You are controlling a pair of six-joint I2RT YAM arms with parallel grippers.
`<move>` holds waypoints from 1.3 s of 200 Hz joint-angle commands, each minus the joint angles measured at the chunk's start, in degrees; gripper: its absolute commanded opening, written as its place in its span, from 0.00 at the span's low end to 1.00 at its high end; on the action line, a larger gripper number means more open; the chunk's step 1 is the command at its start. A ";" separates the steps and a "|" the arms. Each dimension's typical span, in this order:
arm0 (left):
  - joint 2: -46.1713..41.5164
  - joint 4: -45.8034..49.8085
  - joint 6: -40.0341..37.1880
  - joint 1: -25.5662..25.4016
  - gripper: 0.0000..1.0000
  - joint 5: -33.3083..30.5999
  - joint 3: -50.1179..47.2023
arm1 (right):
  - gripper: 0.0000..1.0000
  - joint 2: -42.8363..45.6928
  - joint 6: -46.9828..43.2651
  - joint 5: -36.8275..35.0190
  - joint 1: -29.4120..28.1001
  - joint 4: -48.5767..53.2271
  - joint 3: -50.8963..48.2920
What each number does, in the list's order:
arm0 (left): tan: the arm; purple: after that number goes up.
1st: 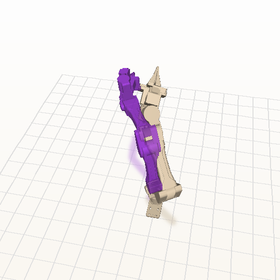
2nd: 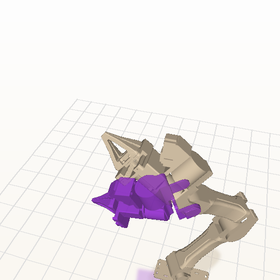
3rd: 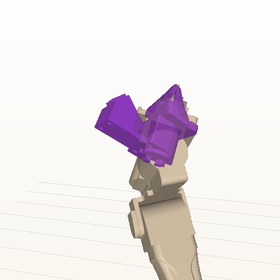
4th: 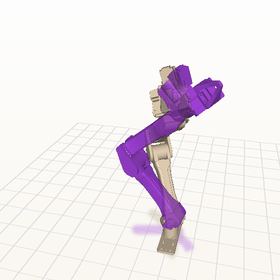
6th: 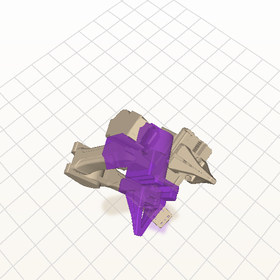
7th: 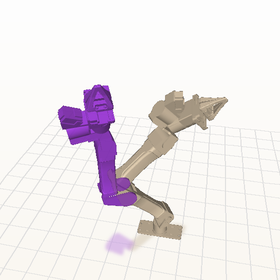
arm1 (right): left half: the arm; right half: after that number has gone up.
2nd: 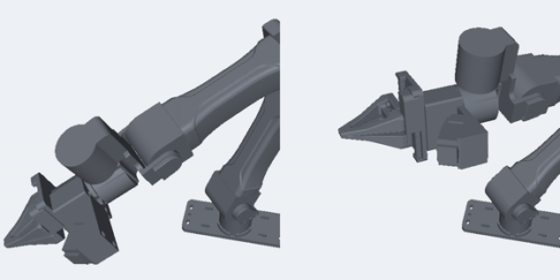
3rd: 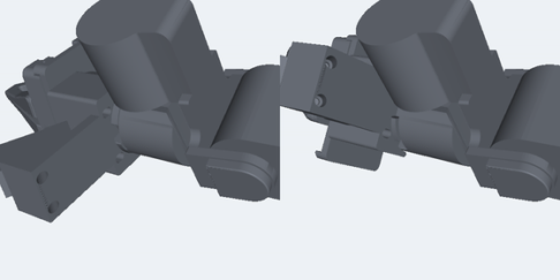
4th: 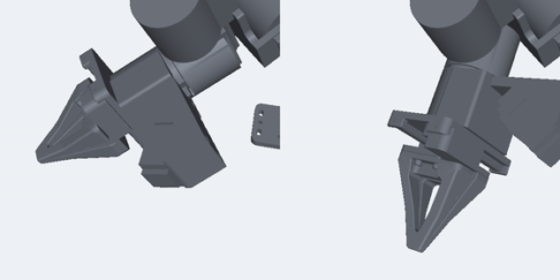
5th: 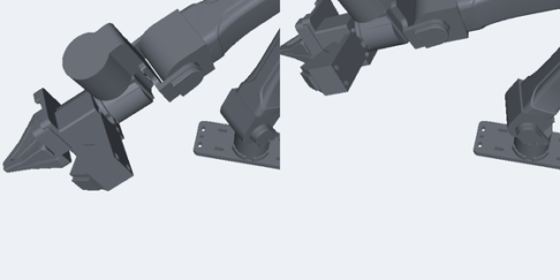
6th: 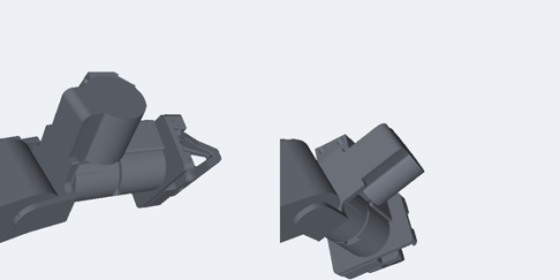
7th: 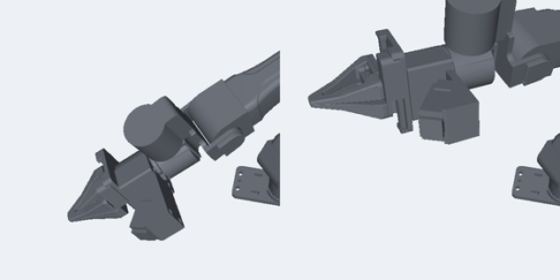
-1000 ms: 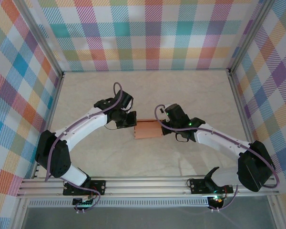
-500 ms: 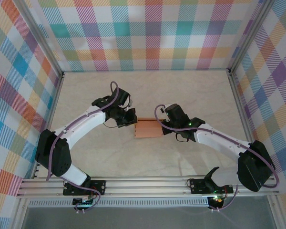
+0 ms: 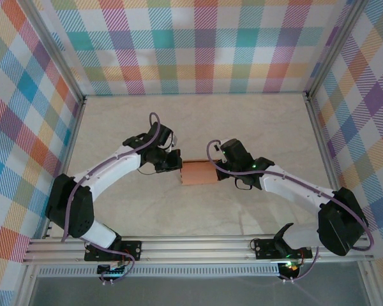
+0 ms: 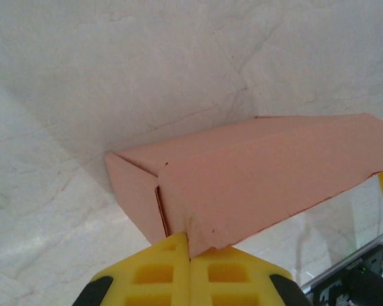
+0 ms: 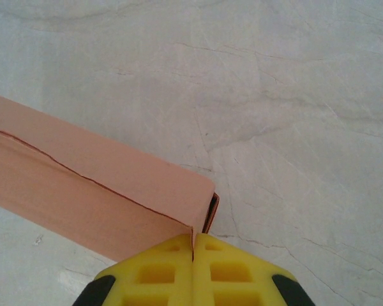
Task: Fold the paper box
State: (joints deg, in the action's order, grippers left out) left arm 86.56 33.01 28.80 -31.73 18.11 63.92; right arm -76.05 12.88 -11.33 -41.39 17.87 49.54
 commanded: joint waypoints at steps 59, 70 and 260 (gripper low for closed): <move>-2.57 -8.08 -5.27 -2.24 0.00 -2.20 -8.58 | 0.00 1.64 1.04 3.47 -0.81 -16.49 -12.52; -2.77 -7.88 -5.96 -2.78 0.00 -3.02 -9.26 | 0.00 2.11 0.72 3.97 -0.76 -18.35 -13.97; -1.99 -7.87 -7.76 -6.16 0.00 -6.16 -11.04 | 0.54 1.39 21.12 -3.22 0.87 3.11 0.51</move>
State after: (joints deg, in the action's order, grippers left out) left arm 83.40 20.49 21.15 -36.88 11.90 55.72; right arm -73.78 27.68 -14.50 -40.62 17.63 52.36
